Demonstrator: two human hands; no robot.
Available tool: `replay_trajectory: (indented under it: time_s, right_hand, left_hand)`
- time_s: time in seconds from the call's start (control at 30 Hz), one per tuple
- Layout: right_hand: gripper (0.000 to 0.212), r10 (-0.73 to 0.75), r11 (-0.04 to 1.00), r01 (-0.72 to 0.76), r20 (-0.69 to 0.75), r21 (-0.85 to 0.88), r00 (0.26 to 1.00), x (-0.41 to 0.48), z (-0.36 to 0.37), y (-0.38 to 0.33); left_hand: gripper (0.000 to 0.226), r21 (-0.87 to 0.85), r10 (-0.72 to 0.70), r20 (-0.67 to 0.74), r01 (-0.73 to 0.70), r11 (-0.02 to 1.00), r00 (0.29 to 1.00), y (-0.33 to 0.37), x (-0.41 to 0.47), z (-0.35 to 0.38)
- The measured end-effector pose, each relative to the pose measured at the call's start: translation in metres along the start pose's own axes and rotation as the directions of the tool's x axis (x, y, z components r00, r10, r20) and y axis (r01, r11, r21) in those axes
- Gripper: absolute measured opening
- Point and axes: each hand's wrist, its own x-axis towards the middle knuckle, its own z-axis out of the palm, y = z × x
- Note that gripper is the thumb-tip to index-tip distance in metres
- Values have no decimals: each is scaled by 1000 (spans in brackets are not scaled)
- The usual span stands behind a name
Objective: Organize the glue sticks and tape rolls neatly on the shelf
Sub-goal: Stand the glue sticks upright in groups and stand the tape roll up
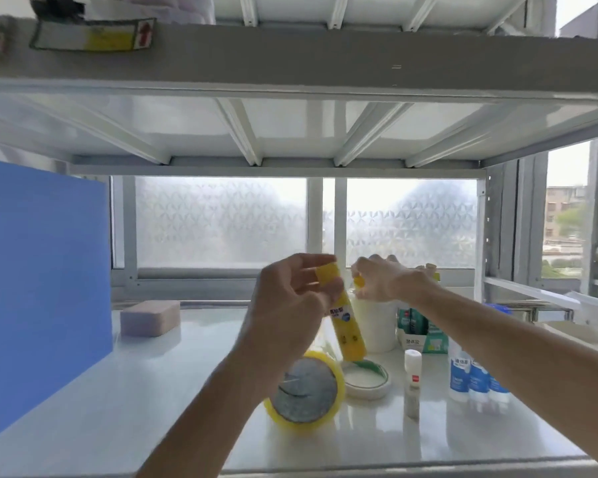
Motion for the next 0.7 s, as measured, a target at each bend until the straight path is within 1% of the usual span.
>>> replay_trajectory:
  time_s: [0.03,0.07,0.13,0.17,0.23,0.33,0.4,0.47,0.5,0.53,0.6,0.7]
  right_hand:
    - [15,-16,1000,15,-34,-25,999,3,2,1]
    - [10,-22,999,19,-68,-44,997,5,3,1]
    - [11,-14,1000,12,-122,-13,992,11,0,3]
    - [17,4,999,3,-159,40,987,14,-2,5]
    - [29,45,986,1,-267,168,963,16,-13,6]
    - [30,74,942,81,-436,327,897,10,-30,5]
    - [28,74,890,165,-492,425,867,0,-41,-3]
    - [28,51,830,242,-500,503,864,-14,-49,-18]
    - [27,31,792,275,-485,545,874,-20,-51,-26]
    - [24,-1,756,300,-457,582,889,-26,-53,-37]
    - [21,-79,696,330,-388,638,918,-38,-52,-62]
    - [23,-199,627,343,-281,699,939,-48,-38,-103]
  left_hand:
    - [23,-4,-21,5,21,1000,1000,-9,-6,10]
    - [22,-8,-47,1,47,999,999,-19,-11,22]
    - [24,11,-98,-23,99,995,995,-36,-20,45]
    - [27,26,-110,-47,111,993,993,-42,-23,53]
    - [34,62,-89,-132,98,993,987,-50,-24,60]
    - [32,119,-32,-214,59,991,976,-47,-22,52]
    - [29,85,-10,-237,31,996,971,-38,-18,34]
    - [30,8,41,-277,-41,999,960,-22,-11,6]
    - [32,27,95,-300,-91,995,949,-15,-5,-11]
    - [34,99,152,-310,-127,987,939,-8,1,-29]
    - [37,277,188,-270,-110,955,944,-1,12,-65]
    - [33,448,90,-174,-3,894,981,-14,18,-103]
